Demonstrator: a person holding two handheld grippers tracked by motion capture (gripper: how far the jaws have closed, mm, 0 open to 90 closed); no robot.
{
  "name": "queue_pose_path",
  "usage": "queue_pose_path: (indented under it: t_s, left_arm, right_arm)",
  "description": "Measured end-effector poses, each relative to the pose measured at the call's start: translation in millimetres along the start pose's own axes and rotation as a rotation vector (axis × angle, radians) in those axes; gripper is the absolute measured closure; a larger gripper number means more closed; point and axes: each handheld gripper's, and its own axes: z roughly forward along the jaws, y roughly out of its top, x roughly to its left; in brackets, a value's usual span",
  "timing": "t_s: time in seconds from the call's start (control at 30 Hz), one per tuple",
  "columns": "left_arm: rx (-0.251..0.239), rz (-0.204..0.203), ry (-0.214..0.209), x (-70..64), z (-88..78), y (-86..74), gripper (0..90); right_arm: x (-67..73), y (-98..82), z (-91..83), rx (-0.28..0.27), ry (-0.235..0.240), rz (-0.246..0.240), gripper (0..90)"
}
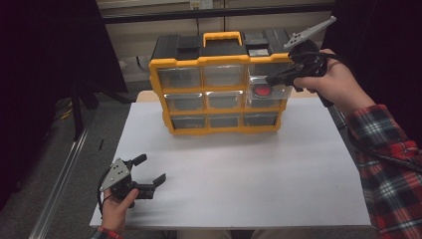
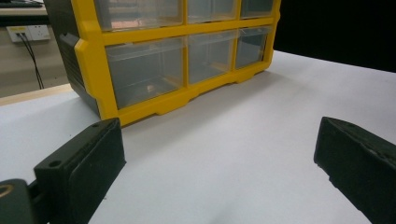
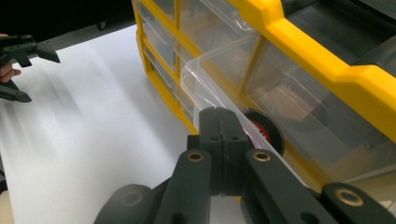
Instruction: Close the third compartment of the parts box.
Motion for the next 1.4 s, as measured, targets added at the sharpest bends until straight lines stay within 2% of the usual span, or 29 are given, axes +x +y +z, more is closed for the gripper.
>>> queue_pose_path:
  t_s: [0.03, 0.07, 0.1, 0.43, 0.47, 0.53, 0.63, 0.67, 0.73, 0.77, 0.8, 0.83, 0.9, 0.97, 1.13, 1.17, 1.27, 1.3, 1.4]
  left_arm:
    - [-0.001, -0.010, 0.031, -2.2, 0.3, 0.0, 1.9]
    - [-0.002, -0.009, 0.031, -2.0, 0.3, 0.0, 1.9]
    - [0.012, 0.012, 0.012, 0.5, -0.8, 0.0, 1.9]
    - [-0.004, -0.011, 0.017, -0.7, -0.1, -0.4, 2.0]
    - [0.008, 0.006, 0.015, 0.5, -1.2, -0.2, 1.9]
    - [-0.001, -0.004, 0.019, 0.0, -0.8, -0.3, 2.0]
    - [0.001, -0.005, 0.018, 0.0, -0.5, -0.4, 1.9]
    - [0.001, -0.011, 0.033, -1.4, -0.4, -0.3, 1.9]
    - [0.017, 0.012, 0.020, 0.7, -1.5, 0.0, 2.0]
    - [-0.008, -0.017, 0.018, -0.9, 0.0, -0.5, 1.9]
    - [0.001, -0.003, 0.020, 0.1, -0.9, -0.3, 2.0]
    - [-0.002, -0.011, 0.015, -0.2, -0.8, -0.4, 2.0]
    - [0.004, -0.006, 0.034, -0.4, -1.4, -0.2, 1.9]
    - [0.009, 0.001, 0.031, 0.1, -1.9, -0.1, 1.9]
    - [-0.009, -0.019, 0.016, 0.1, -0.8, -0.6, 1.9]
    - [-0.001, -0.004, 0.015, 1.0, -1.5, -0.4, 2.0]
    - [-0.014, -0.026, 0.014, -0.4, -0.6, -0.5, 2.0]
    - [-0.008, -0.017, 0.009, 0.4, -1.1, -0.5, 2.0]
    - [-0.015, -0.025, 0.015, -0.3, -0.6, -0.5, 1.9]
  right_arm:
    - [-0.6, -0.3, 0.5, 0.000, 0.002, 0.007, 90.0]
    - [-1.3, -0.4, 0.6, -0.001, 0.002, 0.003, 90.0]
    - [-1.5, -0.6, 0.9, 0.001, -0.006, 0.007, 90.0]
    - [-5.3, 1.6, 4.1, -0.003, -0.011, -0.003, 90.0]
    - [-5.5, 1.6, 4.3, -0.003, -0.018, 0.002, 90.0]
    - [-7.1, 1.2, 5.3, -0.013, -0.007, 0.003, 90.0]
    - [-7.9, 0.8, 6.3, -0.020, -0.022, 0.003, 90.0]
    - [-8.4, 0.8, 6.8, -0.019, -0.017, 0.007, 90.0]
    - [-8.7, 1.1, 7.1, -0.013, -0.026, 0.009, 90.0]
    - [-9.0, 1.3, 7.6, -0.013, -0.031, 0.009, 90.0]
    - [-9.5, 1.6, 8.0, -0.015, -0.031, 0.009, 90.0]
    - [-9.9, 1.9, 8.4, -0.015, -0.030, 0.010, 90.0]
    - [-10.6, 2.3, 8.9, -0.012, -0.034, 0.012, 90.0]
    - [-12.1, 2.7, 9.9, -0.016, -0.037, 0.008, 90.0]
    - [-15.0, 3.5, 10.8, -0.020, -0.045, 0.016, 90.0]
    - [-15.3, 3.9, 10.8, -0.017, -0.042, 0.020, 90.0]
    - [-15.8, 4.6, 11.6, -0.020, -0.048, 0.018, 90.0]
    - [-15.9, 4.9, 11.7, -0.021, -0.049, 0.021, 90.0]
    - [-15.8, 5.4, 11.4, -0.017, -0.055, 0.020, 90.0]
